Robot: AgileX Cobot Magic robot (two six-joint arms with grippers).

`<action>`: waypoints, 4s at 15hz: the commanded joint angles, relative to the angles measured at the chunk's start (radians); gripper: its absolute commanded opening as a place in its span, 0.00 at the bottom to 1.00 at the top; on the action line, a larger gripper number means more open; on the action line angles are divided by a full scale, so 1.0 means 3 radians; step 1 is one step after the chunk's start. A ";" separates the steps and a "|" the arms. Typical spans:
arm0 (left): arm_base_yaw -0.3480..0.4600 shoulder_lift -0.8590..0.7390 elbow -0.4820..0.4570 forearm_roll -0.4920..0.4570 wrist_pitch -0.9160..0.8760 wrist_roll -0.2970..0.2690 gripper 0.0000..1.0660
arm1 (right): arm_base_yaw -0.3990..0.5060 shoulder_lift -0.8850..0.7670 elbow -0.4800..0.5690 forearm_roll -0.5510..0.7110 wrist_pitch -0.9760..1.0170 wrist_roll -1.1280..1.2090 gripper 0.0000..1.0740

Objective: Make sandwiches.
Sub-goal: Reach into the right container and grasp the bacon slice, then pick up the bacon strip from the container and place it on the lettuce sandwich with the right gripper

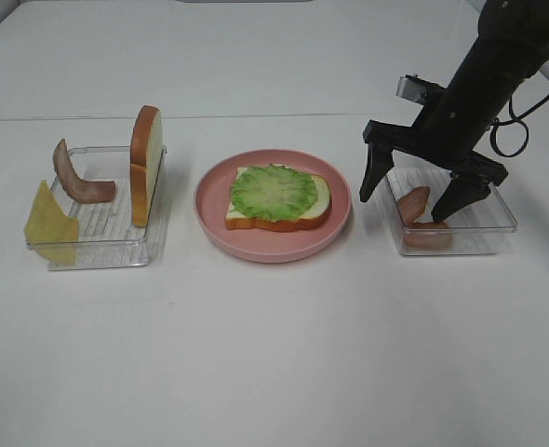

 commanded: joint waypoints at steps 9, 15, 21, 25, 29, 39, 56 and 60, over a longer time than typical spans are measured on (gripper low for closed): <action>-0.0010 -0.0047 0.0010 0.0000 -0.0010 0.0003 0.94 | -0.0007 0.0007 0.0013 0.0007 0.0067 0.0063 0.31; -0.0010 -0.0047 0.0010 0.0000 -0.0010 0.0003 0.94 | -0.0007 0.0007 0.0013 0.0003 0.0083 0.0060 0.00; -0.0010 -0.0047 0.0010 0.0000 -0.0010 0.0007 0.94 | -0.0007 -0.0110 0.0007 0.0003 0.0100 0.0060 0.00; -0.0010 -0.0047 0.0010 0.0000 -0.0010 0.0007 0.94 | -0.0007 -0.0403 0.0000 -0.0063 0.0083 0.0090 0.00; -0.0010 -0.0047 0.0010 0.0000 -0.0010 0.0007 0.94 | 0.0073 -0.0767 -0.0113 0.0460 0.0030 -0.0137 0.00; -0.0010 -0.0047 0.0010 0.0000 -0.0010 0.0007 0.94 | 0.0967 0.0020 -0.1207 0.1257 -0.0437 -0.0390 0.00; -0.0010 -0.0047 0.0010 0.0000 -0.0010 0.0007 0.94 | 0.0840 0.0653 -0.1550 -0.0250 0.0057 0.0057 0.00; -0.0010 -0.0047 0.0010 0.0000 -0.0010 0.0007 0.94 | 0.0843 0.0653 -0.1550 -0.0403 0.0073 0.0080 0.00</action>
